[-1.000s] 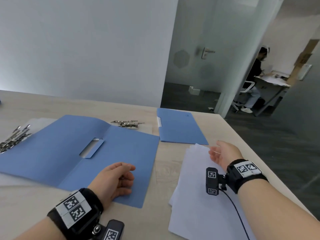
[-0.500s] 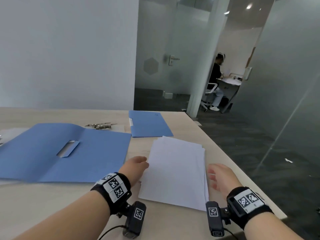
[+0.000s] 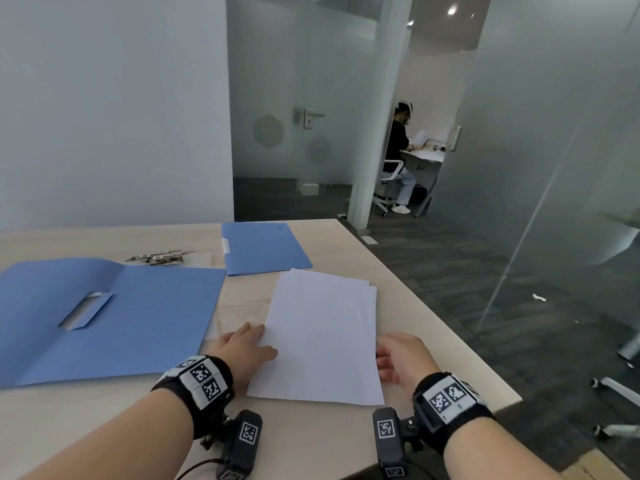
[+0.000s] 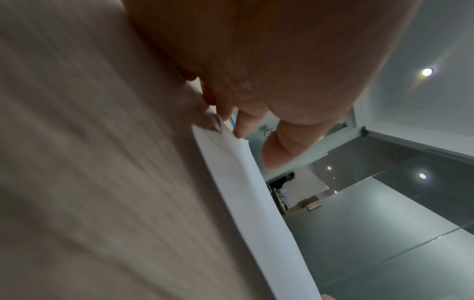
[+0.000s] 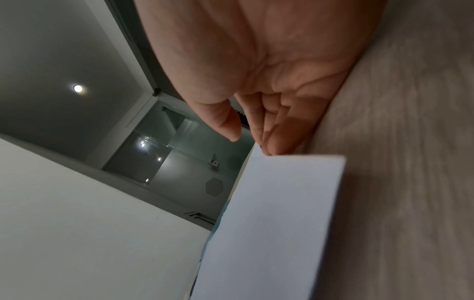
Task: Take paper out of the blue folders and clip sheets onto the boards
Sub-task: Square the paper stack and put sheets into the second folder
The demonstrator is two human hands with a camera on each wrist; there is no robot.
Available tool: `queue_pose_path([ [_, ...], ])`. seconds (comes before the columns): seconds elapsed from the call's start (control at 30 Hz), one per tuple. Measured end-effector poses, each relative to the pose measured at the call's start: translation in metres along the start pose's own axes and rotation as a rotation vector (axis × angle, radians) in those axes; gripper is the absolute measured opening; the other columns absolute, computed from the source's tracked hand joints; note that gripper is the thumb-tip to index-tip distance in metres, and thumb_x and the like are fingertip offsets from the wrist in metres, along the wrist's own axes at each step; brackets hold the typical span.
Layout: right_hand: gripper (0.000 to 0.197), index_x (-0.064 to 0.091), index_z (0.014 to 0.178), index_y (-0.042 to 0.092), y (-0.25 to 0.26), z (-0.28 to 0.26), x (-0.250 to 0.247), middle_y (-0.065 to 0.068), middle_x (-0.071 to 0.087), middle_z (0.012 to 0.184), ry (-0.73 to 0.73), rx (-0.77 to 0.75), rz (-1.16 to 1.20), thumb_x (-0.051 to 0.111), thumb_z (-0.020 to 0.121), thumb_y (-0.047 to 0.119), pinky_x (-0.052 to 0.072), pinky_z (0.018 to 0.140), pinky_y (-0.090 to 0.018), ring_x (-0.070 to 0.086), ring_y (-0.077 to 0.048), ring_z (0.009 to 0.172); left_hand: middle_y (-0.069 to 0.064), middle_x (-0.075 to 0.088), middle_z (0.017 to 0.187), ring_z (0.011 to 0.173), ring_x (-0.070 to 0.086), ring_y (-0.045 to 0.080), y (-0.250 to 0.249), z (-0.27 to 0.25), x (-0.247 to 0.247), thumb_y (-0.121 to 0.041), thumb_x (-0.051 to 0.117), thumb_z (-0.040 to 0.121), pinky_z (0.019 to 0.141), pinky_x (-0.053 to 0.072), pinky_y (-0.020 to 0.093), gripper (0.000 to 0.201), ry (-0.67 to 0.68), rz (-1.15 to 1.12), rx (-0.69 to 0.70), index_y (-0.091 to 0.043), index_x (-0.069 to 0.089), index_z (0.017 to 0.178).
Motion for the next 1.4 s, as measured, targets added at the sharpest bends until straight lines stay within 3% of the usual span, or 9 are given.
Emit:
queue_pose_path([
  [0.3, 0.013, 0.064, 0.082, 0.002, -0.004, 0.01, -0.006, -0.011, 0.055, 0.066, -0.049, 0.008, -0.077, 0.058, 0.091, 0.009, 0.034, 0.046, -0.026, 0.045, -0.018, 0.047, -0.002, -0.001, 0.165, 0.151, -0.008, 0.026, 0.0, -0.003, 0.0, -0.068, 0.041, 0.073, 0.121, 0.006, 0.048, 0.081, 0.069, 0.12, 0.031, -0.047, 0.023, 0.149],
  [0.47, 0.013, 0.07, 0.092, -0.009, -0.005, 0.012, -0.006, -0.028, 0.075, 0.093, 0.0, -0.038, -0.057, 0.064, 0.089, 0.002, 0.055, 0.074, -0.043, 0.073, -0.042, 0.086, -0.011, 0.003, 0.164, 0.149, -0.01, 0.04, 0.01, -0.002, 0.002, -0.04, 0.041, 0.097, 0.117, 0.009, 0.059, 0.034, 0.095, 0.498, 0.254, -0.057, 0.033, 0.126],
  [0.6, 0.012, 0.071, 0.088, -0.006, -0.003, 0.008, -0.007, -0.022, 0.075, 0.086, -0.005, -0.081, -0.075, 0.06, 0.089, -0.003, 0.053, 0.066, -0.035, 0.069, -0.033, 0.075, -0.009, 0.007, 0.164, 0.15, -0.008, 0.036, 0.007, -0.003, 0.001, -0.039, 0.04, 0.097, 0.12, 0.003, 0.053, 0.041, 0.076, 0.539, 0.279, -0.043, 0.04, 0.138],
  [0.7, 0.016, 0.065, 0.074, -0.003, -0.005, 0.005, -0.012, -0.023, 0.07, 0.076, -0.06, -0.15, -0.089, 0.061, 0.087, 0.004, 0.047, 0.065, -0.035, 0.063, -0.027, 0.066, -0.009, 0.015, 0.16, 0.152, -0.001, 0.026, -0.001, -0.011, -0.003, -0.052, 0.041, 0.091, 0.123, 0.002, 0.042, 0.054, 0.054, 0.254, 0.18, -0.039, 0.038, 0.144],
  [0.83, 0.022, 0.064, 0.091, -0.011, -0.002, -0.004, -0.019, -0.03, 0.072, 0.095, -0.052, -0.222, 0.016, 0.06, 0.094, 0.01, 0.049, 0.068, -0.036, 0.065, -0.027, 0.072, 0.0, 0.045, 0.149, 0.136, 0.042, 0.024, -0.008, -0.013, -0.017, -0.036, 0.056, 0.092, 0.116, 0.029, 0.037, 0.052, -0.107, -0.42, 0.039, -0.023, 0.046, 0.142],
  [0.97, 0.023, 0.064, 0.1, -0.008, 0.014, -0.012, -0.02, -0.03, 0.071, 0.103, -0.001, -0.296, 0.14, 0.058, 0.098, 0.014, 0.053, 0.078, -0.045, 0.067, -0.031, 0.082, 0.001, 0.059, 0.135, 0.119, 0.058, 0.021, -0.04, -0.019, -0.041, -0.03, 0.055, 0.095, 0.102, 0.045, 0.039, 0.053, -0.178, -0.747, 0.142, -0.019, 0.04, 0.145],
  [1.07, 0.017, 0.072, 0.1, 0.007, 0.033, -0.022, -0.015, -0.016, 0.078, 0.103, 0.021, -0.387, 0.205, 0.057, 0.1, 0.014, 0.055, 0.087, -0.047, 0.072, -0.031, 0.092, -0.004, 0.072, 0.111, 0.098, 0.07, 0.018, -0.069, -0.029, -0.061, -0.024, 0.052, 0.094, 0.089, 0.056, 0.04, 0.032, -0.206, -0.845, 0.303, -0.029, 0.057, 0.126],
  [1.17, 0.019, 0.073, 0.1, 0.012, 0.054, -0.03, -0.012, 0.0, 0.081, 0.093, 0.011, -0.489, 0.269, 0.054, 0.102, 0.011, 0.059, 0.069, -0.026, 0.075, -0.015, 0.084, -0.003, 0.076, 0.098, 0.092, 0.072, 0.024, -0.083, -0.033, -0.076, -0.031, 0.051, 0.089, 0.086, 0.058, 0.044, 0.02, -0.314, -0.88, 0.373, -0.033, 0.068, 0.1],
  [1.4, 0.021, 0.07, 0.114, 0.014, 0.054, -0.027, -0.005, -0.002, 0.08, 0.106, 0.123, -0.476, 0.349, 0.056, 0.1, 0.006, 0.057, 0.074, -0.027, 0.076, -0.016, 0.095, 0.009, 0.068, 0.09, 0.079, 0.059, 0.017, -0.083, -0.036, -0.06, -0.032, 0.046, 0.098, 0.075, 0.048, 0.035, 0.024, -0.35, -0.893, 0.407, -0.017, 0.064, 0.098],
])
Point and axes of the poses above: each hand's wrist, its own z-axis towards the middle knuckle, its own x-axis out of the palm, y = z × x, the point moved 1 cm from there along z, towards the middle knuckle
